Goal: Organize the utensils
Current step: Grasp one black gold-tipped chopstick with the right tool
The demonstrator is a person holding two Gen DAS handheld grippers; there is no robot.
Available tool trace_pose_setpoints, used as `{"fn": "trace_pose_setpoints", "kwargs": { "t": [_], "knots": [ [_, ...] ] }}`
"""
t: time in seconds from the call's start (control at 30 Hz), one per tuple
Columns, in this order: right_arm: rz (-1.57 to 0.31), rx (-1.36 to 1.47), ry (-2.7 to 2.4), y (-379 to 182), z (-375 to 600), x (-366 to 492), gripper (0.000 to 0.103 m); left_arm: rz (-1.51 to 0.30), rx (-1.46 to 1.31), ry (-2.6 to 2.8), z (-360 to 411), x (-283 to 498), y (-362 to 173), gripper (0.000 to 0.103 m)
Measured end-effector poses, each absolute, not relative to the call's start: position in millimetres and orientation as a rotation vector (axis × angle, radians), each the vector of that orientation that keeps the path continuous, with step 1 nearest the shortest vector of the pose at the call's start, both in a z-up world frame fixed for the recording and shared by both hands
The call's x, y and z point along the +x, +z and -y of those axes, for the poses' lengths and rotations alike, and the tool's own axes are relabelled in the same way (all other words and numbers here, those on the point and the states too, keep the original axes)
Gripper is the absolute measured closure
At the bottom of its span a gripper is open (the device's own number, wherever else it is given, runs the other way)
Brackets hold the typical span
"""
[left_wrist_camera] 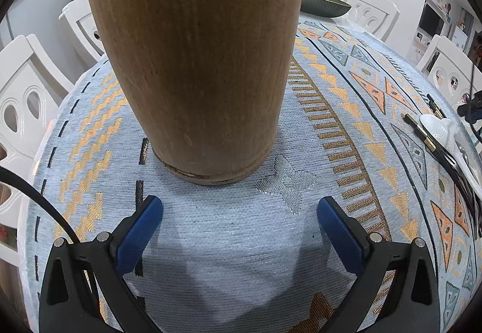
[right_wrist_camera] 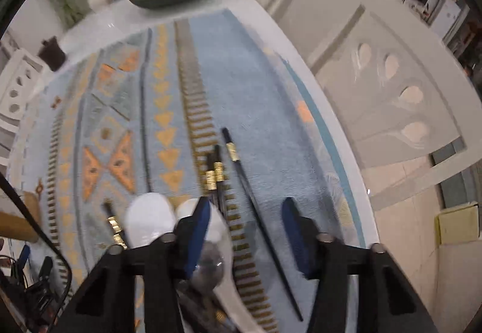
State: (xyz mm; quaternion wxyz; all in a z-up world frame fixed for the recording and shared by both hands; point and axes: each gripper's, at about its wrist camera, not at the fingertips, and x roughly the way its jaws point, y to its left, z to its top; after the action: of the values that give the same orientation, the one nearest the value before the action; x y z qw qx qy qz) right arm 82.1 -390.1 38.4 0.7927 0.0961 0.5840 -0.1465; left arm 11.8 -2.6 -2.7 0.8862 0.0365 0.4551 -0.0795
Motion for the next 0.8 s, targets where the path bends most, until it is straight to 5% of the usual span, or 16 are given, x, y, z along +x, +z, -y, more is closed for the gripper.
{"fn": "trace_pose_setpoints", "kwargs": {
  "t": [0.27,0.8],
  "knots": [
    [-1.334,0.180,-0.280,8.3,400.8,108.2,0.071,-0.946,0.076,-0.165,2.9,11.8,-2.7,0.000],
    [-1.381,0.092,-0.271,-14.9,393.3,155.8,0.094,-0.946,0.075,-0.166,2.5,11.9,-2.7,0.000]
  ]
}}
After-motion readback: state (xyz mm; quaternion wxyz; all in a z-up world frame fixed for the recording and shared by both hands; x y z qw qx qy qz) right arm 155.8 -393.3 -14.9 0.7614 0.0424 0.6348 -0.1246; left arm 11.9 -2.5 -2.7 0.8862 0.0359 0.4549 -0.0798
